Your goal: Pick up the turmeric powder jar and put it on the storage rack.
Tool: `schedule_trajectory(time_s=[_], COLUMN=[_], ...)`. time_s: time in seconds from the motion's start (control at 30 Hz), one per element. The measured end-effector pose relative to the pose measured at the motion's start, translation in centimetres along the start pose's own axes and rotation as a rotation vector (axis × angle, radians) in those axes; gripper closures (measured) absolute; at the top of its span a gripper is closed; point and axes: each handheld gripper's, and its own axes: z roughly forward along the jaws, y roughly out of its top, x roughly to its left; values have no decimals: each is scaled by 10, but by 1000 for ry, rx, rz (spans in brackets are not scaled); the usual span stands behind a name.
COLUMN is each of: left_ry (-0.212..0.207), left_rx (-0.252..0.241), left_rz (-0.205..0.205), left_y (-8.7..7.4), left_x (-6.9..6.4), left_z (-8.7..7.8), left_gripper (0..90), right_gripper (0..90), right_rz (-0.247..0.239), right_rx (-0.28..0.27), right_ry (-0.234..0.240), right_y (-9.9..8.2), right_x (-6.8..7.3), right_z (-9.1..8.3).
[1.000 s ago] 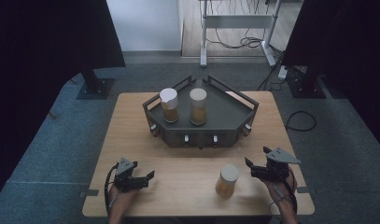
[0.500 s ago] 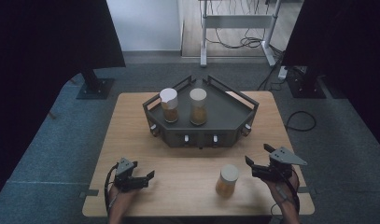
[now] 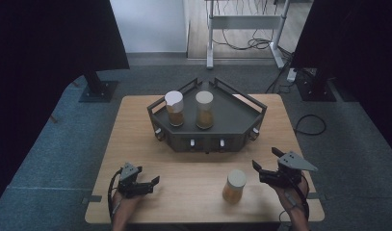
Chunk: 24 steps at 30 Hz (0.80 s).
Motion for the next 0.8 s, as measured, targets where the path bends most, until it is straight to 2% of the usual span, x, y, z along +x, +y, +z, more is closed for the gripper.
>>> schedule_trajectory(time_s=[0.3,0.8], left_ry=[-1,-3], left_rx=[2,3], left_rz=[1,1], left_y=[0,0], left_x=[0,0], left_z=[0,0], left_gripper=[85,85], right_gripper=[135,135], right_rz=[-13,-34], right_rx=[-7,-20], right_ry=[23,86], right_y=[3,4], right_x=[7,20], right_z=[0,7])
